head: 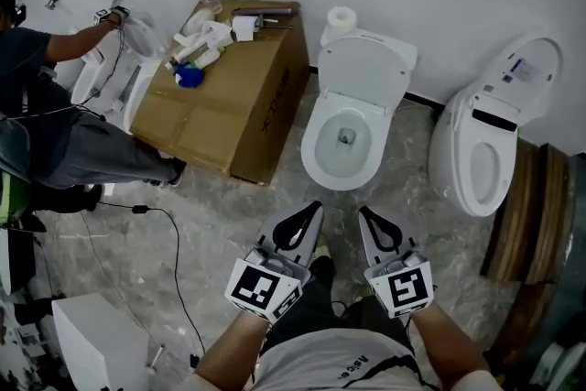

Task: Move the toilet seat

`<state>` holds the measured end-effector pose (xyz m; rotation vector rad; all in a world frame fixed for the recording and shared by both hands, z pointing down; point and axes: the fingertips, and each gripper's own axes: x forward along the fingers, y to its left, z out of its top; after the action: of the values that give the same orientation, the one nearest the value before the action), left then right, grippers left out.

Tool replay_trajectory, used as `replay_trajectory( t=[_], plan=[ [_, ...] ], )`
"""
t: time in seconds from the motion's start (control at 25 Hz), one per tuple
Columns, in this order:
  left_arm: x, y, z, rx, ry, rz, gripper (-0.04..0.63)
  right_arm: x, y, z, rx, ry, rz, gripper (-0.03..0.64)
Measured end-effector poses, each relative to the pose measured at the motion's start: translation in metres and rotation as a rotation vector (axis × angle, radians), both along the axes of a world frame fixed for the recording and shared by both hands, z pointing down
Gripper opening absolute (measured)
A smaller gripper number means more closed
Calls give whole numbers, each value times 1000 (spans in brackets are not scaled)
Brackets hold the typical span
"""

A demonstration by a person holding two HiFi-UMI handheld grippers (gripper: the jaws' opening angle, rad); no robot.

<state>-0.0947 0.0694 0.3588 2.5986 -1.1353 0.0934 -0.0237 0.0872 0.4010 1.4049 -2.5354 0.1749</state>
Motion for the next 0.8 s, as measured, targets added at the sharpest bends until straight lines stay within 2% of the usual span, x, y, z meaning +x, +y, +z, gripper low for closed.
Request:
replay_trajectory(
  t=[0.2,0.4,0.6,0.8],
  plan=[
    [-13,-52,56,-17,-19,64,9,-24,-48,68,-20,109,-8,15],
    [-20,-85,121,-56,-17,71,9,-38,-74,162,-76,239,-20,15],
    [-20,-111,209,-89,-15,71,9,-48,-95,274,-68,343,-26,18],
    [-16,-130,301,-150,-33,42,9,-48,-104,385,-70,457,-85,80]
  ],
)
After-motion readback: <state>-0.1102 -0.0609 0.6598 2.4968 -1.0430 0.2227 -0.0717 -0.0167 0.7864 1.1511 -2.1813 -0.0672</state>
